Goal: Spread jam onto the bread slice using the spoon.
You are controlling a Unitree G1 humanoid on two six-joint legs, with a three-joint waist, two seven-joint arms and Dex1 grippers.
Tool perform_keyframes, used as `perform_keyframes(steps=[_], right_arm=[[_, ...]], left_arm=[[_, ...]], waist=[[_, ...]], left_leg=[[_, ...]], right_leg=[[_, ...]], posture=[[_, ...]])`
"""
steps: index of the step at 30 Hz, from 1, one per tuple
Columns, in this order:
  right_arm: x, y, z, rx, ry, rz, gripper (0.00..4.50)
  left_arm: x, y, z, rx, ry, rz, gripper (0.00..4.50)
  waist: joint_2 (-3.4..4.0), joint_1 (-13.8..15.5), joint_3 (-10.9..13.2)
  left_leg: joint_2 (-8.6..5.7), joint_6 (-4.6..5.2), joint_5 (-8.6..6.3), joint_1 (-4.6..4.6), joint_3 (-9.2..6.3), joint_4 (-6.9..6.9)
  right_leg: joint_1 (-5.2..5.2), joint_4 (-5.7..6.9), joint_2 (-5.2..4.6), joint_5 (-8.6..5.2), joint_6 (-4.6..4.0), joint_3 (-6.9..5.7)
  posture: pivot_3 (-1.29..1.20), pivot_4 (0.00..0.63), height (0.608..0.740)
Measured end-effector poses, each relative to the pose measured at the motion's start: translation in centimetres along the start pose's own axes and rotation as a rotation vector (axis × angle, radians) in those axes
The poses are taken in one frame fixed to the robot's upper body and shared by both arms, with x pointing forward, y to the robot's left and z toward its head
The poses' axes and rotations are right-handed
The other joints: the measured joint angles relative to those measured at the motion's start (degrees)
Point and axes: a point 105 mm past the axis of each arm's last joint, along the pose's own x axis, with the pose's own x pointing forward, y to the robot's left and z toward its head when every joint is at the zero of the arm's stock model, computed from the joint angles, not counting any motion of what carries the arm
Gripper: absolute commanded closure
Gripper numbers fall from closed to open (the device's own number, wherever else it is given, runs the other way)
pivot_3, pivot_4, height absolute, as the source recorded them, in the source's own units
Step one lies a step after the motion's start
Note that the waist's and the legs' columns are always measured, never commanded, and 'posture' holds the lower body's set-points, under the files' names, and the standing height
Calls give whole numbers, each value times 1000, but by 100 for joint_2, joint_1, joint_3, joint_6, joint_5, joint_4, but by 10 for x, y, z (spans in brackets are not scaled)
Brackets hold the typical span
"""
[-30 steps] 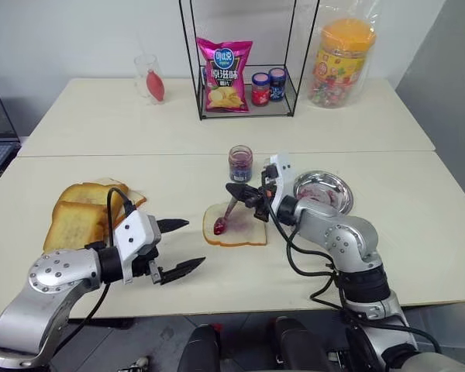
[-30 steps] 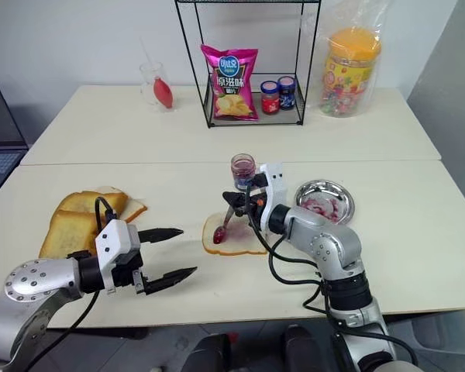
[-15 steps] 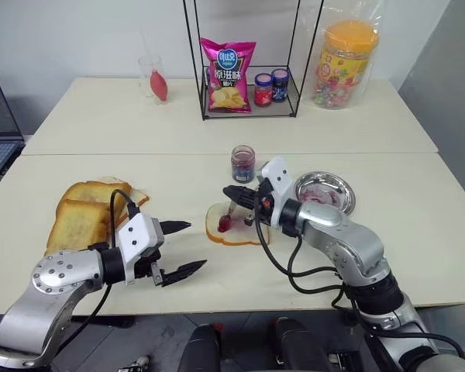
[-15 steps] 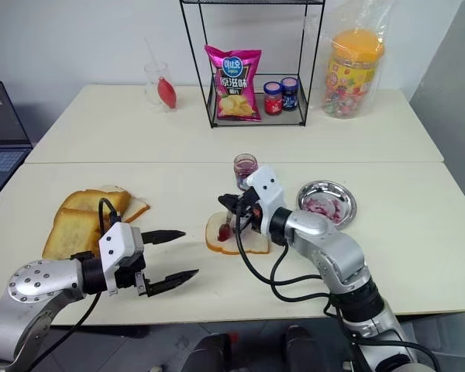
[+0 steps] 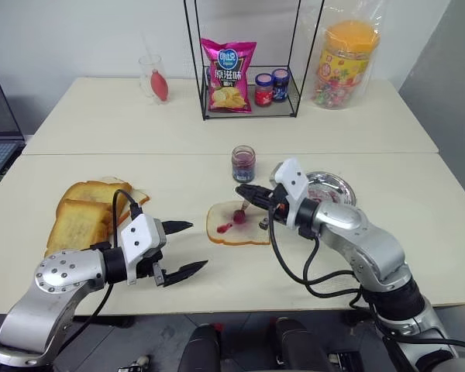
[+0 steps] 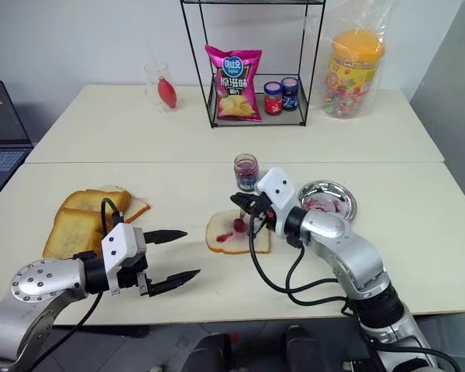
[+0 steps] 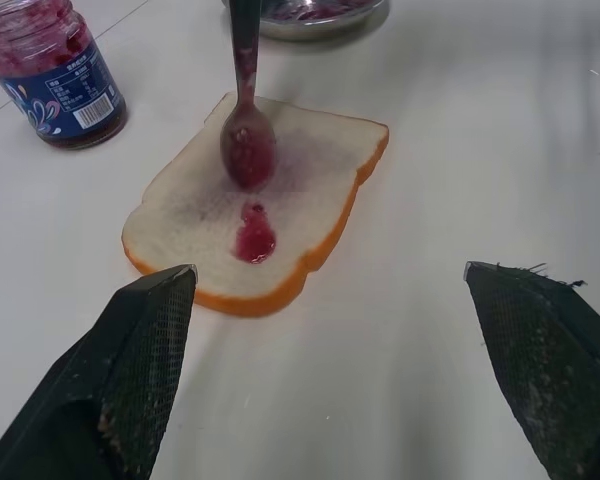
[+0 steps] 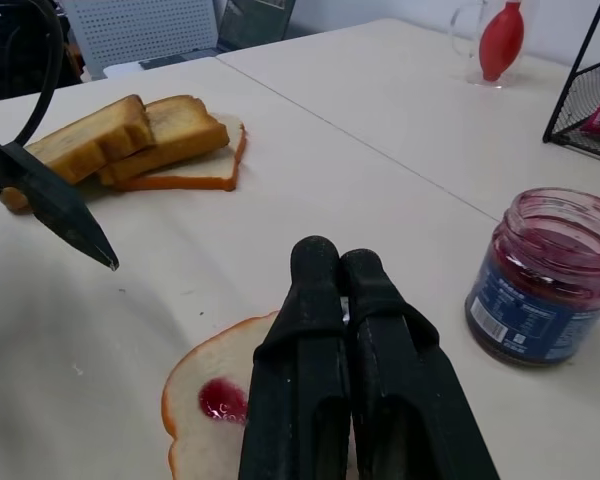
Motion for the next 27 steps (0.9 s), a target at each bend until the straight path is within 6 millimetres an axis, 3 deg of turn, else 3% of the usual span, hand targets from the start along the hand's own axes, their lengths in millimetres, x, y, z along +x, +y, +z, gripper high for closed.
perform_keyframes(steps=[5,13,19,22,27], right_arm=[[-9,-14,9,210,-49,-55,4492],[8,5,1,639,-67,12,4492],[23,7,-21,739,-14,-12,4492],[27,2,-34,750,16,-41,4492],[25,-5,-40,733,16,-50,4492]], left_arm=[[0,0,0,0,-16,13,0],[-6,0,1,-17,-48,31,0],[-14,-2,-18,-39,6,26,0],[-16,0,-19,-28,7,34,0],[-17,2,-19,-15,6,42,0]], waist=[[-1,-13,0],[0,-41,0],[-1,-47,-1],[-1,-43,-1],[-2,-41,-1]], left_leg=[[3,0,0,2,0,-2],[5,0,0,10,2,-6],[4,0,0,11,7,-6],[4,0,0,11,7,-6],[4,0,0,12,8,-8]], right_leg=[[0,2,2,0,0,0],[1,4,4,-1,-5,4],[2,2,4,-2,-7,6],[2,3,4,-3,-9,6],[2,2,4,-3,-9,7]], posture=[[0,150,740],[0,150,740],[0,150,740],[0,150,740],[0,150,740]])
